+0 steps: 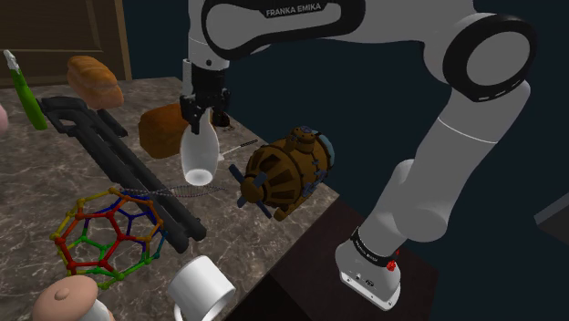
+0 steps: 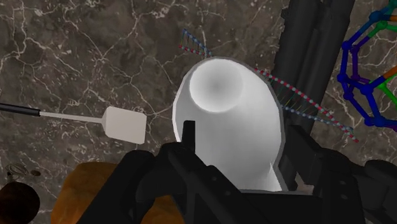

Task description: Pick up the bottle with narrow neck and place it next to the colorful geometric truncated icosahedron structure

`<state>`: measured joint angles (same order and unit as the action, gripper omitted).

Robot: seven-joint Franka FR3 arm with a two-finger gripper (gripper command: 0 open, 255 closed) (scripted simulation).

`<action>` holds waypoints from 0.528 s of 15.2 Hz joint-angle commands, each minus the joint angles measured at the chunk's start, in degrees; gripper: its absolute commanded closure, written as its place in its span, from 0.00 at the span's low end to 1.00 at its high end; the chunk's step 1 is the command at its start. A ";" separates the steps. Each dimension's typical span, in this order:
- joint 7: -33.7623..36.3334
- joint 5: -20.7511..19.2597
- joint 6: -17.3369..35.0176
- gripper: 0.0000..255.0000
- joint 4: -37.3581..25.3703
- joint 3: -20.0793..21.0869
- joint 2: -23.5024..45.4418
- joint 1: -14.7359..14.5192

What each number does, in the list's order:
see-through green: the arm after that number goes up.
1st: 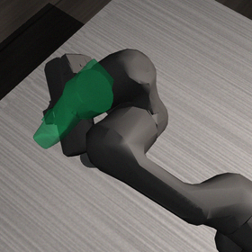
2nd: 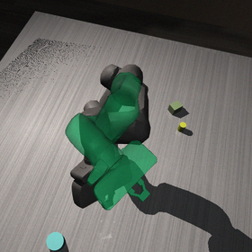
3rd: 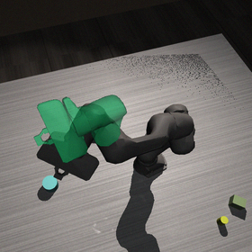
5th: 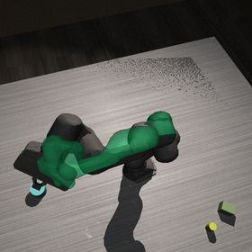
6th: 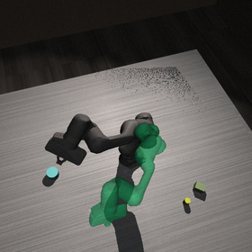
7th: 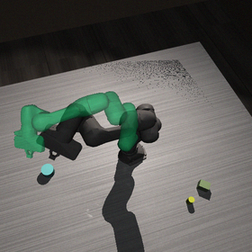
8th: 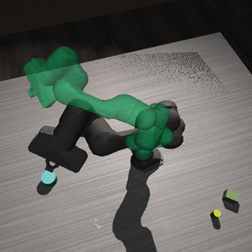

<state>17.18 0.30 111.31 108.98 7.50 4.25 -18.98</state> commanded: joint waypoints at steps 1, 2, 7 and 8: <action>-0.05 0.03 0.38 1.00 0.88 0.07 0.82 -0.07; -0.05 0.03 0.38 1.00 0.87 0.06 0.83 -0.08; -0.05 0.03 0.38 1.00 0.87 0.01 0.83 -0.13; 0.21 0.02 0.34 0.00 0.72 0.13 0.95 -0.26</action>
<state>17.23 0.19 111.69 109.14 7.40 4.73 -19.02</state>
